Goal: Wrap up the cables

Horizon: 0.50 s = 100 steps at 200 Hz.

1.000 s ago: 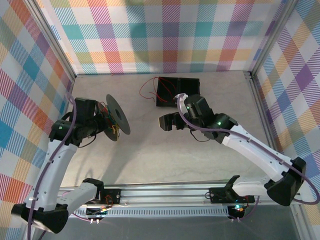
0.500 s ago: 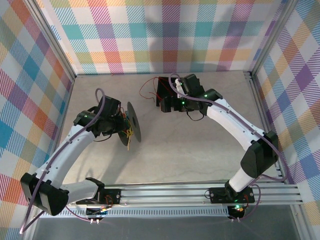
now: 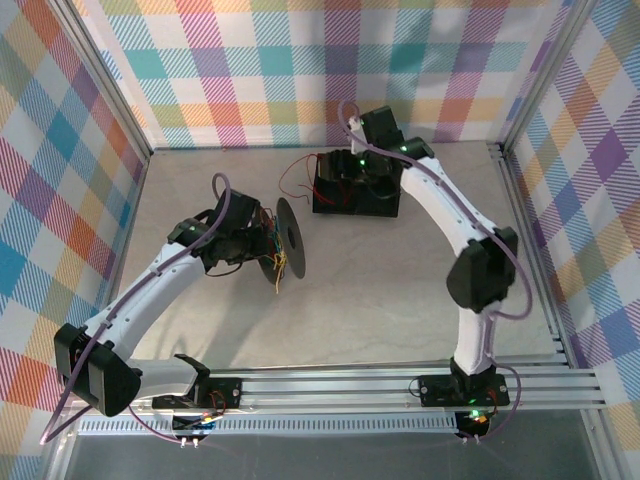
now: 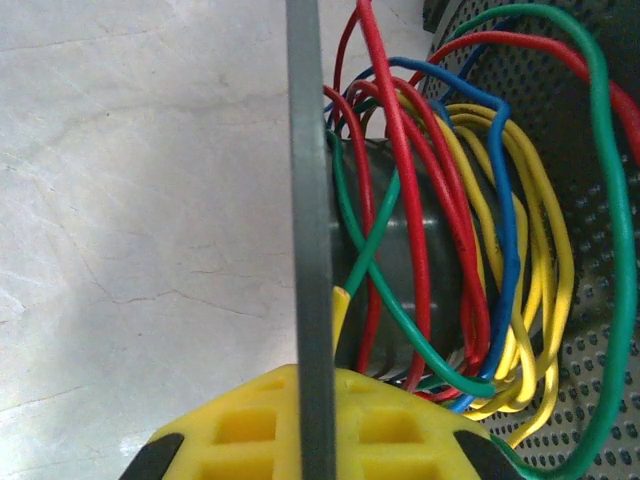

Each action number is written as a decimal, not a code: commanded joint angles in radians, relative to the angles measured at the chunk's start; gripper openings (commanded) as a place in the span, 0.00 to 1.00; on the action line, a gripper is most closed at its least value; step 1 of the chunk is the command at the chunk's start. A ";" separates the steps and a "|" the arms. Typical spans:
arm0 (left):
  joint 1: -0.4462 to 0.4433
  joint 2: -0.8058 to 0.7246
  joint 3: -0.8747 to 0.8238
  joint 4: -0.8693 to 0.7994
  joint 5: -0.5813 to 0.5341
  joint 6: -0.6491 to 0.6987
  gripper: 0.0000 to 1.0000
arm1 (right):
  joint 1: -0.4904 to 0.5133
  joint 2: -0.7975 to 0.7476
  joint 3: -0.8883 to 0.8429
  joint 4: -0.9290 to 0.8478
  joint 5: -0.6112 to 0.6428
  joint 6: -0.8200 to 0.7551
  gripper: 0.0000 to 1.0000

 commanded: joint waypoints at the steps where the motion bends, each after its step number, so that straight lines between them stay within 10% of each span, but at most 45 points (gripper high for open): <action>1: -0.011 -0.027 -0.017 0.098 0.006 -0.028 0.00 | -0.007 0.148 0.201 -0.071 -0.048 -0.025 0.70; 100: -0.101 -0.093 -0.136 0.218 -0.058 -0.076 0.00 | -0.031 0.579 0.534 0.199 -0.109 -0.013 0.68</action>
